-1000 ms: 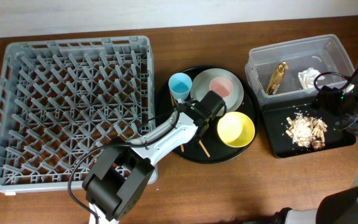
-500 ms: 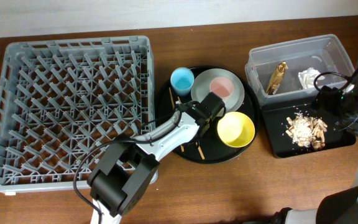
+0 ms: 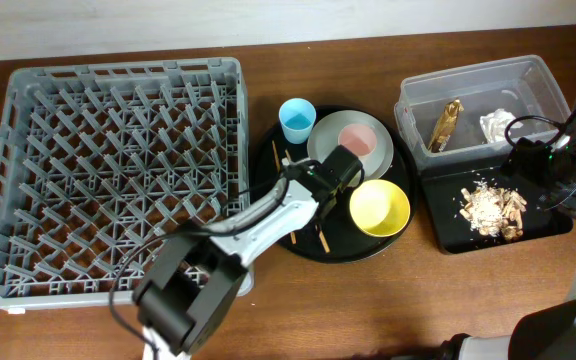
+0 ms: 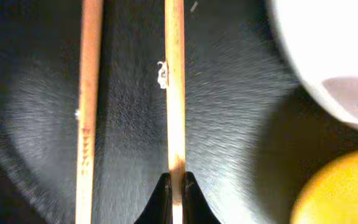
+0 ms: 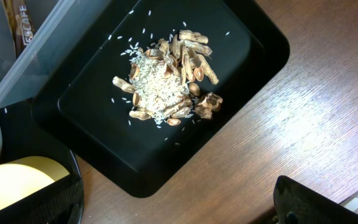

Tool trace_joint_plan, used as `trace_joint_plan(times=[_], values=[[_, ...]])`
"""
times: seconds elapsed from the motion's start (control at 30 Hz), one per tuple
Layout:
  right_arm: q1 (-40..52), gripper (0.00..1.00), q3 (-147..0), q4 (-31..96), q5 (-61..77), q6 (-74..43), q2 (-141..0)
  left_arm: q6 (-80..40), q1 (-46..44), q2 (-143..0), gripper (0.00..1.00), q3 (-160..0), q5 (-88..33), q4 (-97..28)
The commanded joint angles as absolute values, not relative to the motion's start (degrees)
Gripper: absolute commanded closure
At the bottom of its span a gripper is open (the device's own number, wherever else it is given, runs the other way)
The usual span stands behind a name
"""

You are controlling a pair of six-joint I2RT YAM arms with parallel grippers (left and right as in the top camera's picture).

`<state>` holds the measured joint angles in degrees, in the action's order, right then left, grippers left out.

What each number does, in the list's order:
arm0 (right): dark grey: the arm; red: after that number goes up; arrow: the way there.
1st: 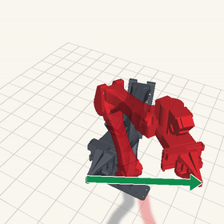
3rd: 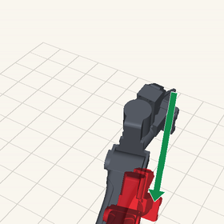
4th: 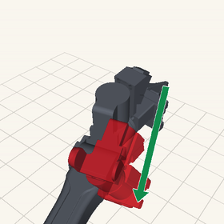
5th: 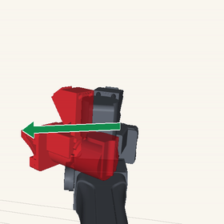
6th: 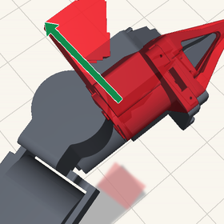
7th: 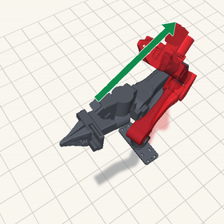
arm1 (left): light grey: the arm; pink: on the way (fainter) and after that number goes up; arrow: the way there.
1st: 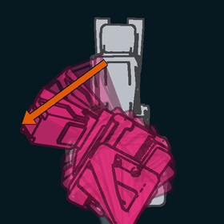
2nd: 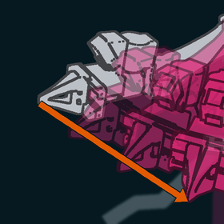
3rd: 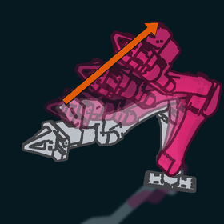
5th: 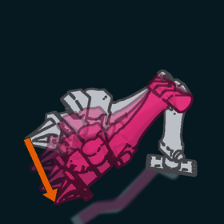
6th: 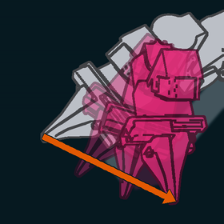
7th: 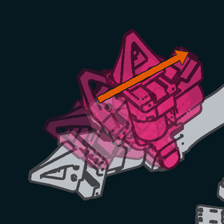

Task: Sort waste into correct bins and load items into the dishwasher rack
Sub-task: 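Reach the left gripper to the chopsticks and grasp one chopstick, then carry the chopstick to the dish rack and release it there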

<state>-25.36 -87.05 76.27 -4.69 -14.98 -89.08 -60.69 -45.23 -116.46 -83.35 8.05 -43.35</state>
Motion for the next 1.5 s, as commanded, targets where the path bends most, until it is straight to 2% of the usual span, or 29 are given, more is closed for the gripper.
trace_joint_plan(times=[0.0, 0.1, 0.27, 0.4, 0.57, 0.73, 1.47], values=[[-25.52, 0.01, -87.33, 76.27, -4.99, -15.33, -88.23, -60.82, -45.04, -107.48, 0.99, -83.96, 12.05, -43.97], [-25.52, 0.01, -87.33, 76.27, -5.02, -15.33, -88.23, -58.48, -44.53, -103.53, 0.99, -83.96, 12.75, -44.45], [-25.52, 0.01, -87.33, 76.27, -5.02, -15.33, -88.23, -38.52, -40.53, -95.94, 0.99, -83.96, 13.34, -45.6], [-25.52, 0.01, -87.33, 76.29, -4.99, -15.33, -88.23, -29.39, -34.06, -91.22, 0.99, -83.96, 13.34, -48.71], [-25.52, 0.01, -87.33, 76.27, -5.02, -15.33, -88.23, -20.97, -26.24, -90.72, 0.99, -83.92, 13.08, -54.46], [-25.52, 0.01, -87.33, 76.29, -5.02, -15.33, -88.23, -12.78, -24.32, -93.34, 0.99, -83.61, 9.02, -56.38], [-25.52, 0.01, -87.33, 76.27, -5.02, -15.33, -88.23, -21.23, -23.86, -106.59, 0.99, -83.61, 11.88, -56.42]])
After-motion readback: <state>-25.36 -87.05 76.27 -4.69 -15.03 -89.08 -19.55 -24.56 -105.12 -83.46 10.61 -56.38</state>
